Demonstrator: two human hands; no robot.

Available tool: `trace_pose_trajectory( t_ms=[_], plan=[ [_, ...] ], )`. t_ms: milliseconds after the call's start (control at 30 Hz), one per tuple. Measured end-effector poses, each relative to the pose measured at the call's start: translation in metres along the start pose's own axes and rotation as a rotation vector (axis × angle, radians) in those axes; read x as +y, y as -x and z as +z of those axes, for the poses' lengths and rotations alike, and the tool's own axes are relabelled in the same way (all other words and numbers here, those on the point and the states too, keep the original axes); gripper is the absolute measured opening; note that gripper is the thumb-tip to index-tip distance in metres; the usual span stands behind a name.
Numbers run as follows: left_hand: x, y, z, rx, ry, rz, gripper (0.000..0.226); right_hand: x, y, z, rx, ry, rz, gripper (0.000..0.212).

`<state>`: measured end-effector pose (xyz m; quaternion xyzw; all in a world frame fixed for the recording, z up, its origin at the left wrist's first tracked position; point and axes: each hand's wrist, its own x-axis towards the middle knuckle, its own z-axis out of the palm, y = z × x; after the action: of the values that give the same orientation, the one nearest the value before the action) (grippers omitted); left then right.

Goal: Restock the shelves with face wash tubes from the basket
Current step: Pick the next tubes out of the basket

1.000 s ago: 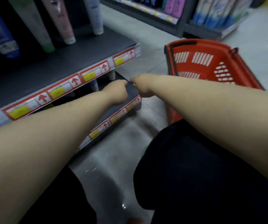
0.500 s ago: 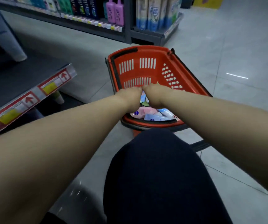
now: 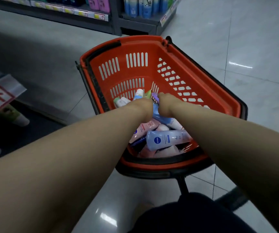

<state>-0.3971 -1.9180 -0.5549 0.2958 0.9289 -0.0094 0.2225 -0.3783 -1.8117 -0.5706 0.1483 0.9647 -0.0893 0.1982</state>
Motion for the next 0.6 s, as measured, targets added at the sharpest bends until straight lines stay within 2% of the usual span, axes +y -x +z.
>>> trace_pose_trajectory(
  t_ms=[33, 200, 300, 400, 500, 600],
  plan=[
    [0.002, -0.003, 0.008, -0.028, -0.019, 0.005, 0.033, 0.009, -0.005, 0.009, 0.003, 0.005, 0.012, 0.07],
    [0.014, 0.003, 0.035, -0.048, -0.032, -0.012, 0.03, 0.048, -0.006, 0.029, 0.004, 0.034, 0.041, 0.053],
    [0.031, 0.014, 0.039, -0.107, 0.078, -0.071, 0.032, 0.054, -0.001, 0.026, -0.002, 0.072, -0.046, 0.05],
    [0.05, 0.033, 0.048, -0.223, 0.176, -0.023, 0.037, 0.059, 0.011, 0.027, -0.022, 0.111, -0.138, 0.046],
    [0.071, 0.051, 0.055, -0.209, 0.265, 0.036, 0.038, 0.065, 0.024, 0.032, -0.014, 0.144, -0.189, 0.04],
    [0.073, 0.035, 0.052, -0.118, 0.322, -0.044, 0.038, 0.058, 0.027, 0.037, -0.03, 0.097, -0.126, 0.04]
  ],
)
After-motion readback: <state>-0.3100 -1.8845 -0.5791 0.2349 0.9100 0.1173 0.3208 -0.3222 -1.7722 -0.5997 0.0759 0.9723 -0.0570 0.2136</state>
